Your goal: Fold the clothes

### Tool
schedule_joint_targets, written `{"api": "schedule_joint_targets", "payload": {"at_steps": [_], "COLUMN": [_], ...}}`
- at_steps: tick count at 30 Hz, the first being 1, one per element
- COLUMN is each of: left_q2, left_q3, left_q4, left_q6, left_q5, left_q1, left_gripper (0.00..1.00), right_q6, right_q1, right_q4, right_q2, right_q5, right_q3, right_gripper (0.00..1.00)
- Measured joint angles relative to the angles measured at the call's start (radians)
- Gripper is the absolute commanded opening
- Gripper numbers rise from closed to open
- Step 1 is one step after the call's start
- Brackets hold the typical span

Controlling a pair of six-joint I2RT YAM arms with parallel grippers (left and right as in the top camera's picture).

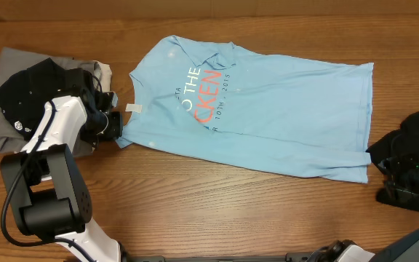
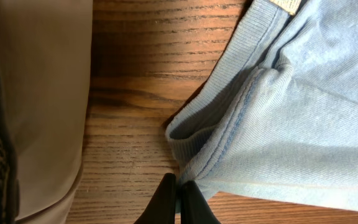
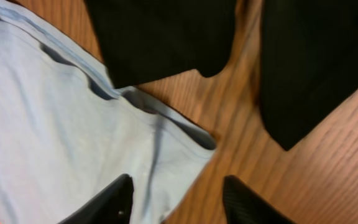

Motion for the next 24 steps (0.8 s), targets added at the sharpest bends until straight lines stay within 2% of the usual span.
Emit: {"api": "schedule_joint_targets", "payload": {"at_steps": [2, 6, 7, 9, 10, 12, 15, 20, 22, 24], "left_q2": [0.0, 0.0, 0.0, 0.0, 0.0, 0.0, 0.0, 0.0, 0.0, 0.0], "left_q3": [0.0, 0.0, 0.0, 0.0, 0.0, 0.0, 0.0, 0.0, 0.0, 0.0], "left_q4": [0.0, 0.0, 0.0, 0.001, 0.001, 0.003, 0.003, 0.003, 0.003, 0.003], "left_q6": [0.0, 0.0, -0.001, 0.0, 0.0, 0.0, -0.002, -0.005, -0.005, -0.005], "left_q5": [0.0, 0.0, 0.0, 0.0, 0.0, 0.0, 0.0, 0.013, 0.016, 0.017], "left_q1": [0.0, 0.0, 0.0, 0.0, 0.0, 0.0, 0.0, 0.0, 0.0, 0.0], "left_gripper": [0.04, 0.09, 0.12, 0.16, 0.17, 0.19, 0.22, 0.24, 0.24, 0.24], "right_q6": [-0.002, -0.019, -0.03, -0.056, -0.071, -0.09, -0.117, -0.154, -0.166, -0.181], "right_q1": [0.0, 0.003, 0.005, 0.021, 0.035, 0.066, 0.12, 0.175, 0.175, 0.174], "right_q4": [-0.002, 0.052, 0.074, 0.117, 0.143, 0.196, 0.276, 0.319, 0.319, 0.32], "right_q2": [0.0, 0.001, 0.001, 0.004, 0.009, 0.026, 0.078, 0.194, 0.222, 0.238], "right_q5": [0.021, 0.005, -0.01, -0.031, -0.039, -0.054, -0.056, -0.008, 0.002, 0.007], "right_q3": [0.0, -0.001, -0.001, -0.001, -0.003, -0.008, -0.016, -0.02, -0.021, -0.023], "right_gripper": [0.57, 0.5, 0.48, 0.38, 0.37, 0.39, 0.51, 0.58, 0.58, 0.51]}}
